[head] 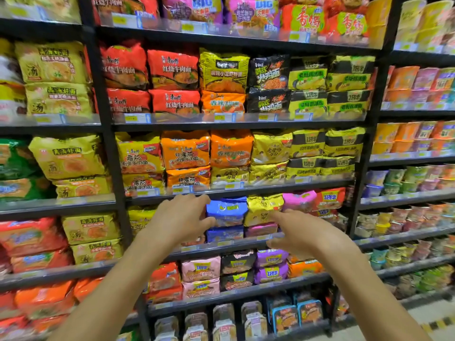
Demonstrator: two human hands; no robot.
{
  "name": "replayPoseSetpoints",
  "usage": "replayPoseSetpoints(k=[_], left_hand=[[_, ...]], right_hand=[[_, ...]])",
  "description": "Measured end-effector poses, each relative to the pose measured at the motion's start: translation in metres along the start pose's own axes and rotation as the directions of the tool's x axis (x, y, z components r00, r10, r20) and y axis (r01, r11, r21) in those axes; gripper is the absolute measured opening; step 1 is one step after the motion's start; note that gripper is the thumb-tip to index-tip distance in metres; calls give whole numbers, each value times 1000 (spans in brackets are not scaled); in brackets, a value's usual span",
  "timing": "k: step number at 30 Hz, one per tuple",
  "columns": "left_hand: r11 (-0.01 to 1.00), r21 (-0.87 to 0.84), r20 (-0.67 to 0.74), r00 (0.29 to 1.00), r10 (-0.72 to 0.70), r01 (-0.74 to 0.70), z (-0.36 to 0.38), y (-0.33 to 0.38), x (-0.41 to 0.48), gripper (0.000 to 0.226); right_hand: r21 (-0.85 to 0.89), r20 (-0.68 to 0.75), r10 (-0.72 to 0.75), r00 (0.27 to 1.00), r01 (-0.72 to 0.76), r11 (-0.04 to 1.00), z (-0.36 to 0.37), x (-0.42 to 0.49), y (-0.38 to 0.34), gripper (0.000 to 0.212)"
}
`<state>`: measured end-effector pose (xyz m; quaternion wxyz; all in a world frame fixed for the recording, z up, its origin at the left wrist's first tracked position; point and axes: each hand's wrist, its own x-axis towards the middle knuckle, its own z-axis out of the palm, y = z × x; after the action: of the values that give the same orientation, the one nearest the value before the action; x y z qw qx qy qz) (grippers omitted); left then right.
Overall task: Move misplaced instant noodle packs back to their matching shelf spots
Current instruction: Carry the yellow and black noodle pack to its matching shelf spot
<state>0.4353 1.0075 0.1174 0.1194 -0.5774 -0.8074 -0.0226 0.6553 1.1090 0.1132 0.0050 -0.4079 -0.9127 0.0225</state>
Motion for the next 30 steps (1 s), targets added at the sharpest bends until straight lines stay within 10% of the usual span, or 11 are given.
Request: replayPoseSetpoints(k=[30], left_hand=[[967, -233, -286, 943, -171, 104, -47, -92, 324, 50]], right_hand=[[-143, -380, -191, 905, 146, 979, -146, 342, 62, 64]])
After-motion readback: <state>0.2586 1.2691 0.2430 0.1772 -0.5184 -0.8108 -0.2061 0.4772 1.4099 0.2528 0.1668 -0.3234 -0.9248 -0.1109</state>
